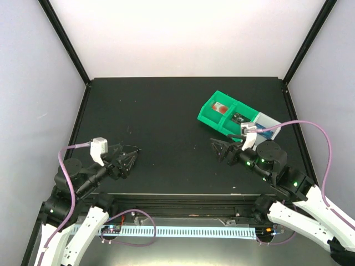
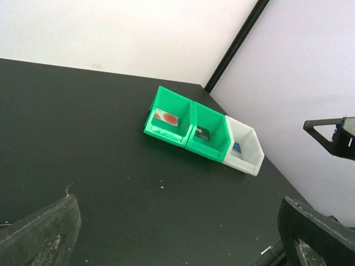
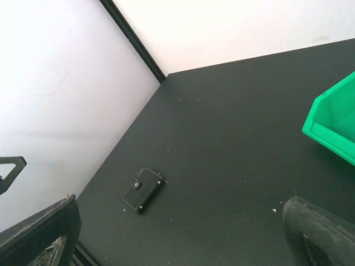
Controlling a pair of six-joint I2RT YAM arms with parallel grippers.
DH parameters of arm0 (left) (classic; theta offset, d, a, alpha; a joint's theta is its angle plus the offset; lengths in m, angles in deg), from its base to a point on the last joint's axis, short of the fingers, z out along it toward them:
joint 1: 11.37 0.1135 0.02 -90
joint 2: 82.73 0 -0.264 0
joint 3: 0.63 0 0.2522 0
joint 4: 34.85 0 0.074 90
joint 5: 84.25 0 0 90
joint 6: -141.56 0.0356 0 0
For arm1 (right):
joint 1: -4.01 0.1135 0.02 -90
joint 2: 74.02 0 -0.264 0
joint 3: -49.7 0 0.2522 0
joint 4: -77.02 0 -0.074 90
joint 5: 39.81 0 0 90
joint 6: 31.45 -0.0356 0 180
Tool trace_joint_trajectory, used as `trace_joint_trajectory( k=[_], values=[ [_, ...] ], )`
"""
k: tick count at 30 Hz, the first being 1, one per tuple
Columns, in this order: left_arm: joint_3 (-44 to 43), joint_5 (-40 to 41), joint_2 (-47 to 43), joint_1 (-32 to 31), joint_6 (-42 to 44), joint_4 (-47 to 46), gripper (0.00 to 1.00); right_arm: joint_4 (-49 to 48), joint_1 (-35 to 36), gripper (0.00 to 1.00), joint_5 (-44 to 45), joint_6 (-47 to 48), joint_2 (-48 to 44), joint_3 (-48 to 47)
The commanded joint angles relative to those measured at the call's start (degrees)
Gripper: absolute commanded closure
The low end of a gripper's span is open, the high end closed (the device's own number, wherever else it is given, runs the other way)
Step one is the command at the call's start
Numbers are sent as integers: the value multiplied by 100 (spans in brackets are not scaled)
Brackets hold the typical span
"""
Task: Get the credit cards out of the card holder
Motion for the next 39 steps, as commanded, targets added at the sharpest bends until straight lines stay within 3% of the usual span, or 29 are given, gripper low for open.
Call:
trace_joint_trajectory(
  k=[1, 9, 18, 26, 34, 39],
  values=[
    [-95, -40, -56, 46, 44, -214, 1, 63, 39, 0, -95, -32, -76, 62],
    [330, 371, 190, 46, -203, -518, 1, 160, 40, 0, -83, 28, -89, 143],
    [158, 1828, 1760, 55, -366, -43, 1, 163, 39, 0, -201, 177, -140, 143],
    [184, 2312, 2946, 91, -683, -292, 1, 210, 45, 0, -337, 206, -155, 100],
    [433, 1778, 3489, 826, -654, -1104, 1, 319, 41, 0, -377, 243, -152, 135],
    [607, 2361, 3993, 1088, -698, -1229, 3, 469, 43, 0, -231, 233, -164, 126]
  ],
)
